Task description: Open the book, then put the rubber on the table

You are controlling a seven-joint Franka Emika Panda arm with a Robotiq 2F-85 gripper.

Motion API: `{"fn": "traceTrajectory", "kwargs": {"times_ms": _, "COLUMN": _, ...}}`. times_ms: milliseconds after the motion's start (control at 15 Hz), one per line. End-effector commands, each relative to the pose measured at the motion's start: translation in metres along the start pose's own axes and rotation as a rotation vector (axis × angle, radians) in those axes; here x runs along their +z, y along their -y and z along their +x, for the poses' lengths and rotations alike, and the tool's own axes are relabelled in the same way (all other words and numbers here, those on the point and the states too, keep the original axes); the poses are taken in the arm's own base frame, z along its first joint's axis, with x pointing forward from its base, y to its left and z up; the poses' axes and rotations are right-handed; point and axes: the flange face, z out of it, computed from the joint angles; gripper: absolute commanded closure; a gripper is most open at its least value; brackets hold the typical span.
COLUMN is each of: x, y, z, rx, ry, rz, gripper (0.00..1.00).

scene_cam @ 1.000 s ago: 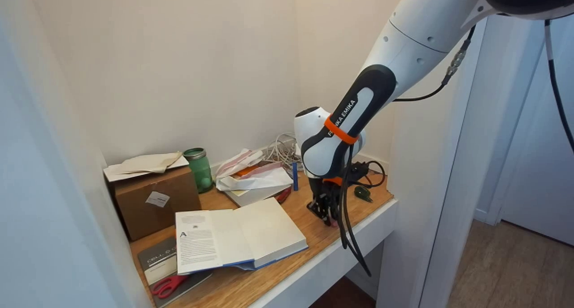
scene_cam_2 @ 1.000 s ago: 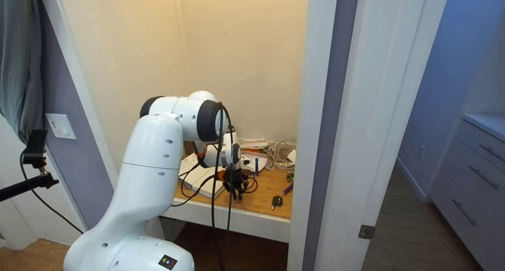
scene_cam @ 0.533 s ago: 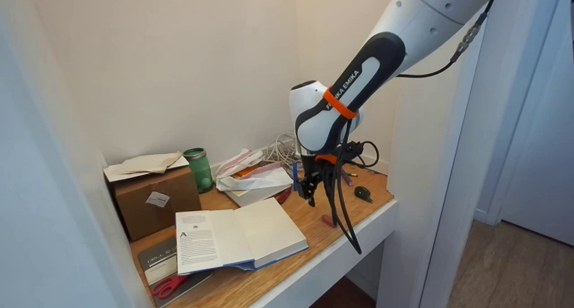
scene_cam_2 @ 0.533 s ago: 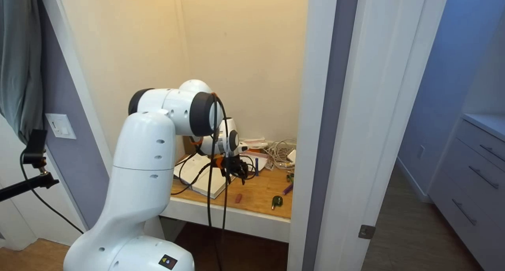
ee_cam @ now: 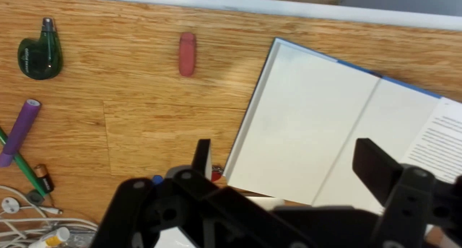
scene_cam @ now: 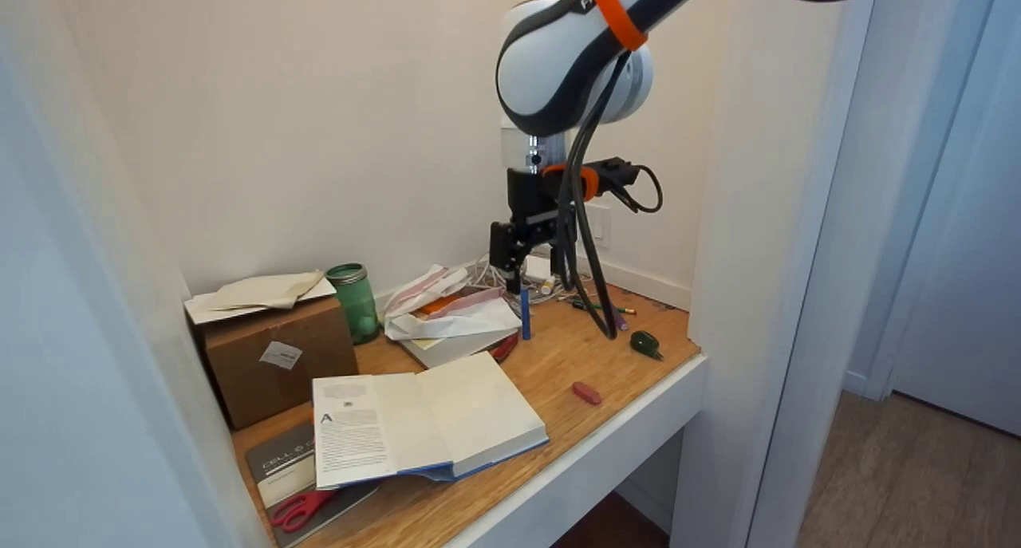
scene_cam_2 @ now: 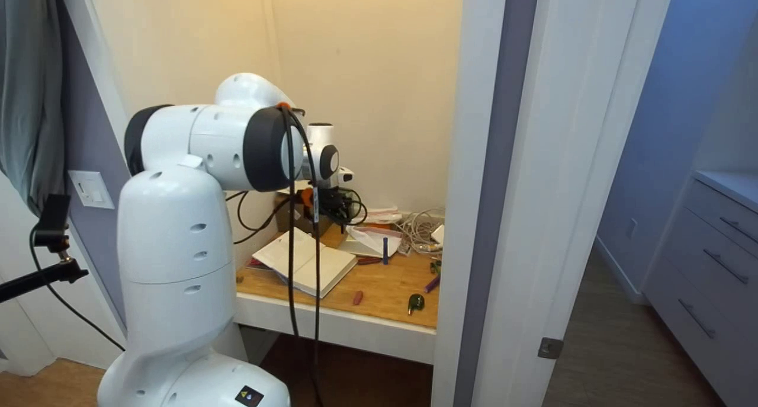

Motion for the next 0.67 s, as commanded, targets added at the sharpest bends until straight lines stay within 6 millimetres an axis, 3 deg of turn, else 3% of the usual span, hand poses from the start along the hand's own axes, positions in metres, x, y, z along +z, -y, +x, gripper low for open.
{"fn": "traceTrajectory", "kwargs": {"times_ms": 0, "x": -0.034, "y": 0.012, "z": -0.014, "rx": -0.055, "ry": 0.002, "rz": 0.075, "gripper": 0.00}}
{"fn": "traceTrajectory", "kwargs": {"times_ms": 200, "x": -0.047, "y": 0.021, "z": -0.020, "rx": -0.081, "ry": 0.002, "rz": 0.098, "gripper": 0.00}}
{"fn": "traceTrajectory", "kwargs": {"times_ms": 267, "x": -0.040, "y": 0.020, "z": -0.011, "rx": -0.061, "ry": -0.005, "rz": 0.068, "gripper": 0.00}}
{"fn": "traceTrajectory", "kwargs": {"times_ms": 600, "x": -0.039, "y": 0.020, "z": -0.011, "rx": -0.064, "ry": -0.001, "rz": 0.069, "gripper": 0.00}}
